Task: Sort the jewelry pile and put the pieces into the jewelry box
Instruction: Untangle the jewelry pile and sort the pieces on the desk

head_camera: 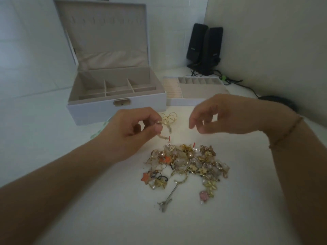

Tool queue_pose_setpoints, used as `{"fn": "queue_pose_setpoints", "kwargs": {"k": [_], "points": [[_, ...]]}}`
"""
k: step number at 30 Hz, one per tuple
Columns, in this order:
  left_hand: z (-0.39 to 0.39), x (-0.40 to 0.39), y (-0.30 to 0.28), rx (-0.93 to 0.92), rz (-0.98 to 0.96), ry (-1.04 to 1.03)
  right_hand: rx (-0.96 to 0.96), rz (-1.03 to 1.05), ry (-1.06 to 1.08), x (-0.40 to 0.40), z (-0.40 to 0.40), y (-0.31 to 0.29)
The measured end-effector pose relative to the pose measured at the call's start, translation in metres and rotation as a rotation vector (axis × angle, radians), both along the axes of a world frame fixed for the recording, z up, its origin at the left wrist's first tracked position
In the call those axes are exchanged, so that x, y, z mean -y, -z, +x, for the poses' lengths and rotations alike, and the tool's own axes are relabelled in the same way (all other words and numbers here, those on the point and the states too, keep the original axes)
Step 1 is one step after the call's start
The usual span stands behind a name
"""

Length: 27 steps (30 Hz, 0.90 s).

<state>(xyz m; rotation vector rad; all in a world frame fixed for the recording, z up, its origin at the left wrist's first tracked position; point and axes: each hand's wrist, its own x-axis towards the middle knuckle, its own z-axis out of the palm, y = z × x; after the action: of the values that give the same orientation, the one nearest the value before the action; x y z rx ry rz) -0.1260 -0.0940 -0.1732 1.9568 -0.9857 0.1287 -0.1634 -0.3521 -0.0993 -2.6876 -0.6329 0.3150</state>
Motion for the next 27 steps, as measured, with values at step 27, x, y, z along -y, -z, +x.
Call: {"fn": "queue_pose_setpoints", "kwargs": {"k": [27], "points": [[-0.012,0.009,-0.006,-0.086,0.127,0.551,-0.058,0.138,-0.147,0.040,-0.009,0.033]]}}
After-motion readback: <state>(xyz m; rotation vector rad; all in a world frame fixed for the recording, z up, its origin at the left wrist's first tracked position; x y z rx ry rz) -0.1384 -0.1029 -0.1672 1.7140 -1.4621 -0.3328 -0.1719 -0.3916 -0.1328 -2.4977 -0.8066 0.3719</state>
